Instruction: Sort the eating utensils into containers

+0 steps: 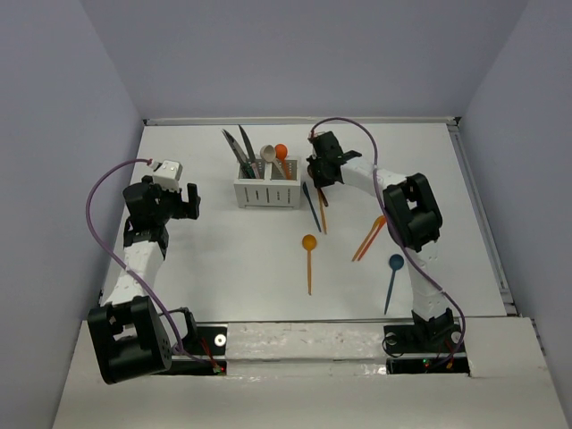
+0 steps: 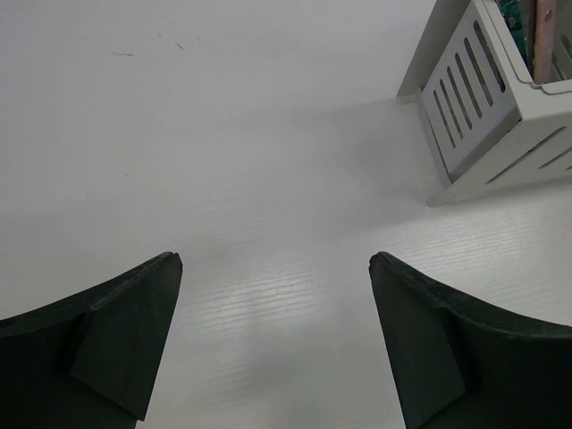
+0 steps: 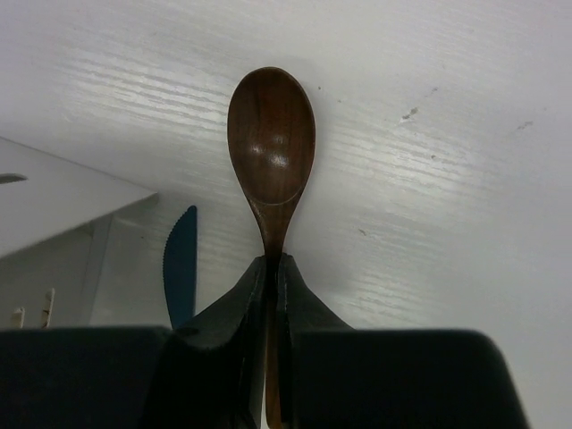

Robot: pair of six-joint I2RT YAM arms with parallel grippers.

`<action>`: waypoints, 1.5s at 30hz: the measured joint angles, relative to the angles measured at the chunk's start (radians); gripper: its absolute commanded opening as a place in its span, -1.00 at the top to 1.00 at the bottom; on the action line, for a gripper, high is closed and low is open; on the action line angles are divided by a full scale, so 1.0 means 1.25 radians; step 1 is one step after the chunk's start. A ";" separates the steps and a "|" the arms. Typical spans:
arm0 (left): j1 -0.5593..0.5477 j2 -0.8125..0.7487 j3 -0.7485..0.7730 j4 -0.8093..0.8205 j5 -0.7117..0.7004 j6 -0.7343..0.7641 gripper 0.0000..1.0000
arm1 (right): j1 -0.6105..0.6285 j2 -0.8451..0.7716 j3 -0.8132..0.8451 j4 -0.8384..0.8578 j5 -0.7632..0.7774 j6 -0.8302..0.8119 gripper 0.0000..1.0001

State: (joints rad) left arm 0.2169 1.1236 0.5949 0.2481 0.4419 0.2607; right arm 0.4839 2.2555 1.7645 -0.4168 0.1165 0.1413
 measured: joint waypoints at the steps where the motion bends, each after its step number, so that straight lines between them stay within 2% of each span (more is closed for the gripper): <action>1: 0.000 -0.001 0.000 0.001 -0.001 0.000 -0.96 | 0.000 -0.009 -0.017 0.011 0.005 0.003 1.00; 8: 0.000 -0.001 0.000 0.003 -0.005 0.000 -0.96 | 0.000 -0.158 -0.173 0.060 0.036 0.015 1.00; 11: 0.000 -0.001 0.000 0.006 -0.005 0.000 -0.96 | 0.000 -0.253 -0.250 0.126 0.045 0.015 1.00; 20: 0.000 0.010 -0.002 0.017 -0.010 0.002 -0.96 | 0.005 -0.493 -0.477 0.411 0.047 0.005 1.00; 23: 0.000 0.011 -0.018 0.039 -0.012 0.004 -0.95 | 0.050 -0.542 -0.533 0.522 0.060 -0.050 1.00; 28: 0.000 0.013 -0.047 0.066 -0.027 0.005 -0.95 | 0.182 -0.506 -0.534 0.859 0.030 -0.149 1.00; 30: 0.000 0.014 -0.056 0.081 -0.032 0.005 -0.95 | 0.202 -0.452 -0.534 1.008 0.000 -0.164 1.00; 32: 0.000 0.015 -0.063 0.092 -0.036 0.005 -0.95 | 0.199 -0.396 -0.531 1.079 -0.019 -0.175 1.00; 38: 0.000 0.015 -0.063 0.105 -0.039 0.006 -0.95 | 0.179 -0.224 -0.508 1.140 -0.037 -0.242 1.00; 45: 0.000 0.026 -0.063 0.123 -0.021 0.004 -0.92 | 0.179 -0.172 -0.483 1.166 -0.040 -0.293 1.00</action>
State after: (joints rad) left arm 0.2169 1.1564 0.5159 0.4019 0.4160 0.2661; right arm 0.7078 2.0411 1.1610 1.0405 0.0662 -0.2249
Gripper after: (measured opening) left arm 0.969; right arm 0.099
